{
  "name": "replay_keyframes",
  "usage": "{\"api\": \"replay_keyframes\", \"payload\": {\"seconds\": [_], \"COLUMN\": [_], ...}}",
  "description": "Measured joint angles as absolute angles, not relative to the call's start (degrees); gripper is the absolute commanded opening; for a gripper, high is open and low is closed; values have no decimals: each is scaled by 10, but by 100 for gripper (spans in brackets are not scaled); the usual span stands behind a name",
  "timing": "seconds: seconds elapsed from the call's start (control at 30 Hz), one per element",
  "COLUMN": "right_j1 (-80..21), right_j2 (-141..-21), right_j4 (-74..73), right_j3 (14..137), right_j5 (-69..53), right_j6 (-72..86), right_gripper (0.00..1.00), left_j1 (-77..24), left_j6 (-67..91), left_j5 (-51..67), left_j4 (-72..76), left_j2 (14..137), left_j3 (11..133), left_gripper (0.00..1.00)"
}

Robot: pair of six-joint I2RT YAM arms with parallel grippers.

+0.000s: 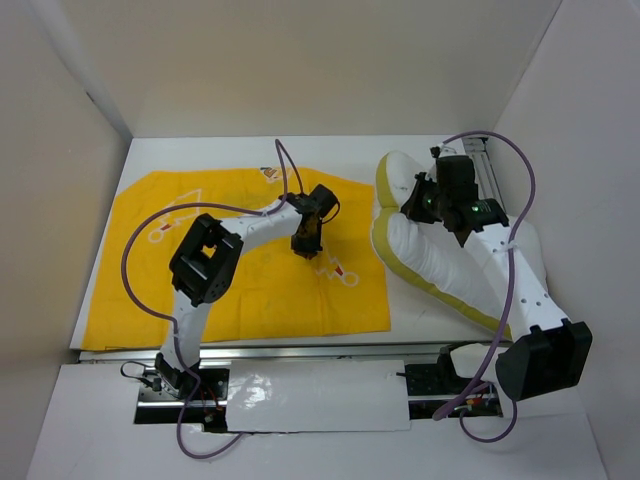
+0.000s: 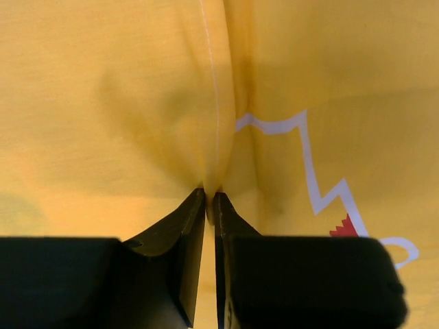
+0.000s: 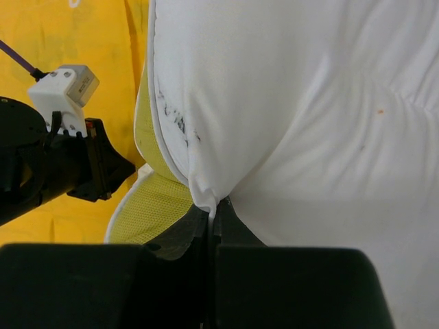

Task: Put the pillow into the pillowcase

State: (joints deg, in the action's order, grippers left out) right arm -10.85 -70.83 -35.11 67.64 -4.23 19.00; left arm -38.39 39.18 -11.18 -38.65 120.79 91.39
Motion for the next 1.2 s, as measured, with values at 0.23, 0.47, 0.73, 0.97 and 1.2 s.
{"api": "replay_keyframes", "payload": {"seconds": [0.23, 0.47, 0.73, 0.97, 1.2], "right_j1": [-109, -108, -137, -223, -273], "right_j2": [-708, -708, -717, -786, -827], "right_j4": [-350, -347, -343, -343, -312], "right_j3": [666, 654, 637, 619, 610], "right_j5": [-57, -83, -134, -166, -243], "right_j6": [185, 170, 117, 42, -49], "right_gripper": [0, 0, 0, 0, 0], "left_j1": [-384, -384, -394, -406, -406], "left_j6": [395, 407, 409, 408, 409], "left_j5": [-135, -168, -187, -189, -188], "left_j4": [-418, -444, -446, -443, -442], "left_j2": [1204, 1171, 1109, 1077, 1058], "left_j3": [926, 928, 922, 919, 890], "left_gripper": [0, 0, 0, 0, 0]}}
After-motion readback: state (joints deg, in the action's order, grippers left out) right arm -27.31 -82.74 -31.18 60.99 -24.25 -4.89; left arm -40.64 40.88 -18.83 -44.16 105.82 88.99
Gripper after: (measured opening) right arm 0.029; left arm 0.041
